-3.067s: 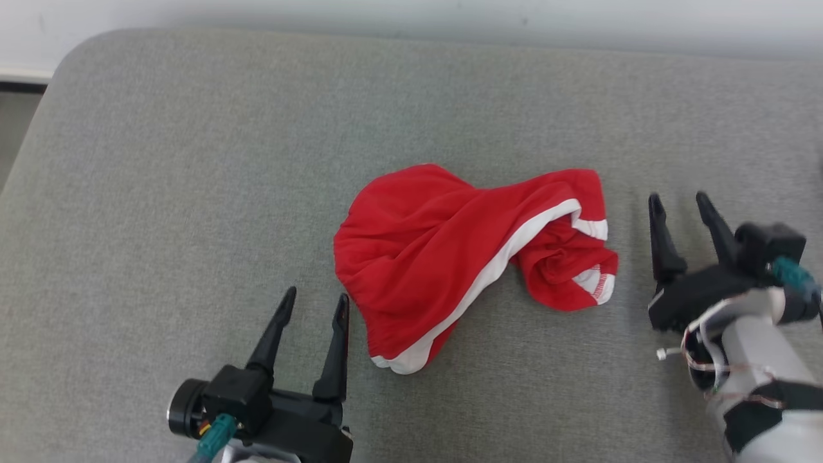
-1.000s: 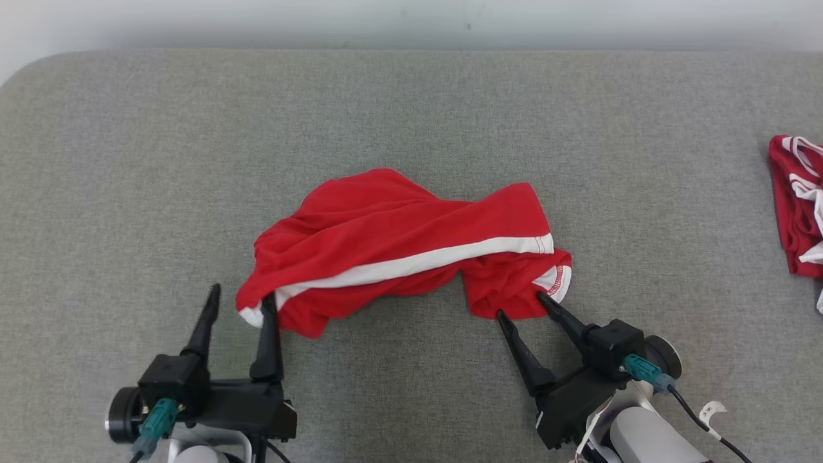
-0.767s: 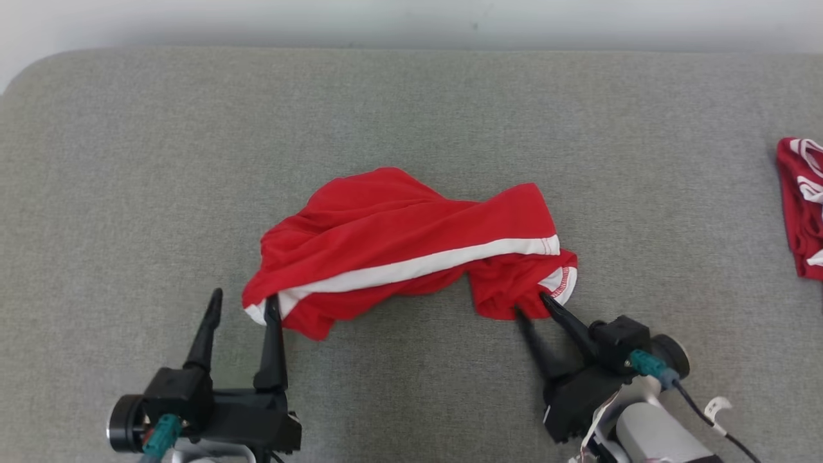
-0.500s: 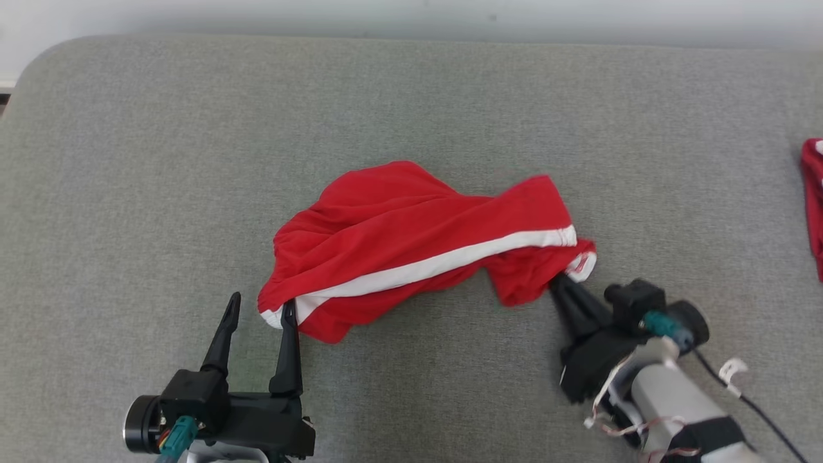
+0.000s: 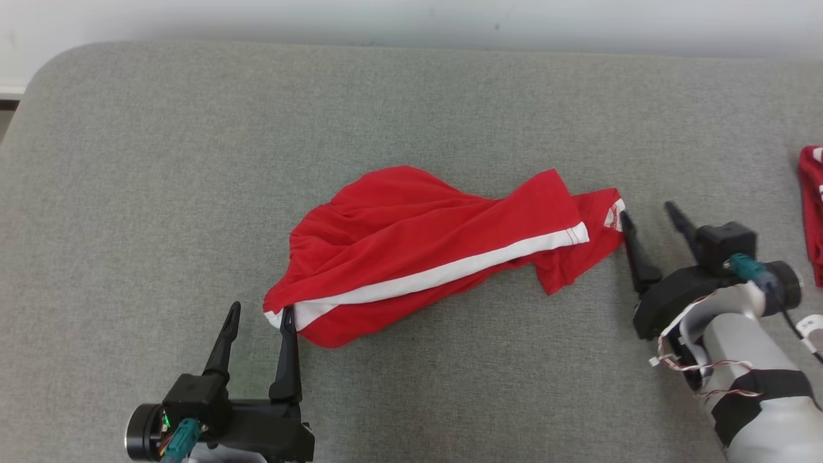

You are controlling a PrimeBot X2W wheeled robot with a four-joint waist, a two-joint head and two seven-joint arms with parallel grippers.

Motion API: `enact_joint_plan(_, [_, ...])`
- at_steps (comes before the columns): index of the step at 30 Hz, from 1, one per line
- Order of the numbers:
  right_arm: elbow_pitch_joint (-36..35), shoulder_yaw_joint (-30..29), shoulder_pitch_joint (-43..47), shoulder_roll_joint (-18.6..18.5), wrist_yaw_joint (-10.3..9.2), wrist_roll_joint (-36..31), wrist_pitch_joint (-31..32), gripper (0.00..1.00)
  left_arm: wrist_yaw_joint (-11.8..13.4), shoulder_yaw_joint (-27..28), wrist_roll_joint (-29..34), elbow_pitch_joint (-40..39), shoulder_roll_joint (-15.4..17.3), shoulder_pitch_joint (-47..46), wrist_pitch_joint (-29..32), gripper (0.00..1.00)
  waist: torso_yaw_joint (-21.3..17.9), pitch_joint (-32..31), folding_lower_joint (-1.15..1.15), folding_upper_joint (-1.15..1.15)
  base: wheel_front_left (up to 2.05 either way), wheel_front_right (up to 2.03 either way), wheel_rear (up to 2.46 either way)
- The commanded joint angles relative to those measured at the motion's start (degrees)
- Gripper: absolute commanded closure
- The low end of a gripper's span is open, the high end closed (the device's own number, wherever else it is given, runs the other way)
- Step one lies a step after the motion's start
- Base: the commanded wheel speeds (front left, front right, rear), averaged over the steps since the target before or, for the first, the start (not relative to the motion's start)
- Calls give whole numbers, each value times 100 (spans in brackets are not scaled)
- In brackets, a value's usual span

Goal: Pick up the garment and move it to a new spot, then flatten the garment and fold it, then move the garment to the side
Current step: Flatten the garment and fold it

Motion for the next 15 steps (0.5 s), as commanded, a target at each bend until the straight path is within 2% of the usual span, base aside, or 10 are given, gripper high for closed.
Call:
enact_joint_plan(1, [-37, -120, -4, -2, -17, -50, -1, 0, 22, 19, -5, 18, -2, 76, -17, 0, -39, -40, -1, -1, 0, 0, 0])
enact_joint_plan(6, [-328, -487, 220, 96, -17, -49, -2, 0, 3, 90, 15, 59, -1, 109, -18, 0, -140, -163, -1, -1, 0, 0, 0])
enact_joint_plan(12, [-1377, -657, 972, 360, -18, 205, -2, 0, 48, 290, 203, -21, -2, 282, -17, 0, -268, -468, -1, -1, 0, 0, 0])
enact_joint_plan(15, [-1912, -743, 1439, 555, -17, 123, -2, 0, 100, 437, 305, -64, -3, 433, -17, 0, -365, -643, -1, -1, 0, 0, 0])
